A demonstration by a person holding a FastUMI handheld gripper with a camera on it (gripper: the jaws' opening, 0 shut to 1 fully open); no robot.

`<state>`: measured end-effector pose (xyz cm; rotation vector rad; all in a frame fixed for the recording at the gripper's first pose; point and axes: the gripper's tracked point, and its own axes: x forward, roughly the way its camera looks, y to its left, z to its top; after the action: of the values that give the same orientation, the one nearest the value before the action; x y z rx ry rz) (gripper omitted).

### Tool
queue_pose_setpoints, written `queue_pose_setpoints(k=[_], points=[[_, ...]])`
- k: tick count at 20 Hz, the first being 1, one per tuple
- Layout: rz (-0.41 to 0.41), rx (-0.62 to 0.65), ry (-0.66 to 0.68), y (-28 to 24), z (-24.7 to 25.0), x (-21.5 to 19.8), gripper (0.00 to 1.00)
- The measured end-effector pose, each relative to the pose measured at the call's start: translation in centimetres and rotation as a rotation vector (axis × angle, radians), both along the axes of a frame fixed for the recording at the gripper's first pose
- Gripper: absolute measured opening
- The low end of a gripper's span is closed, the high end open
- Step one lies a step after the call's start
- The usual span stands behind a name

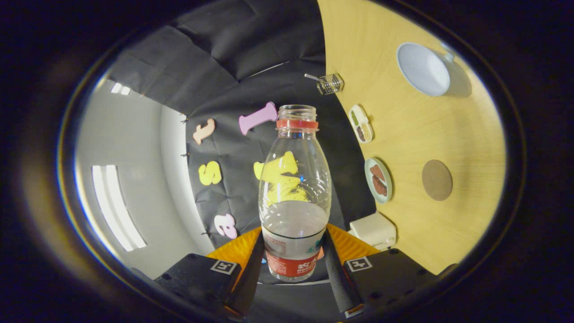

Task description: Take the bottle from table, then pour the juice into the cup, finally place the bottle on the coaster

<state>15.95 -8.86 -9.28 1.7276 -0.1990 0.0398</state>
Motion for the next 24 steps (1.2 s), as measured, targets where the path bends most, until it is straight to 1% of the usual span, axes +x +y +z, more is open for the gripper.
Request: queue_pose_setpoints(k=[3, 7, 10, 13, 15, 17, 21, 24], points=[[0.019, -0.238, 0.088, 0.9, -0.8, -0.5, 0.73], [0.035, -0.565, 0.145, 1.6, 0.2, -1.6, 0.74], [0.04, -0.864, 0.217, 2.1, -0.1, -2.3, 0.74], [0.026, -1.181, 0.336, 1.2, -1.3, -3.0, 0.74], [0.011, -1.341, 0.384, 0.8, -1.0, -3.5, 0.74], [0.005, -1.431, 0.373, 1.6, -0.4, -3.8, 0.75], [0.025, -1.479, 0.326, 3.6, 0.9, -4.0, 0.75], [0.031, -1.585, 0.358, 4.6, 0.2, -3.4, 0.75]])
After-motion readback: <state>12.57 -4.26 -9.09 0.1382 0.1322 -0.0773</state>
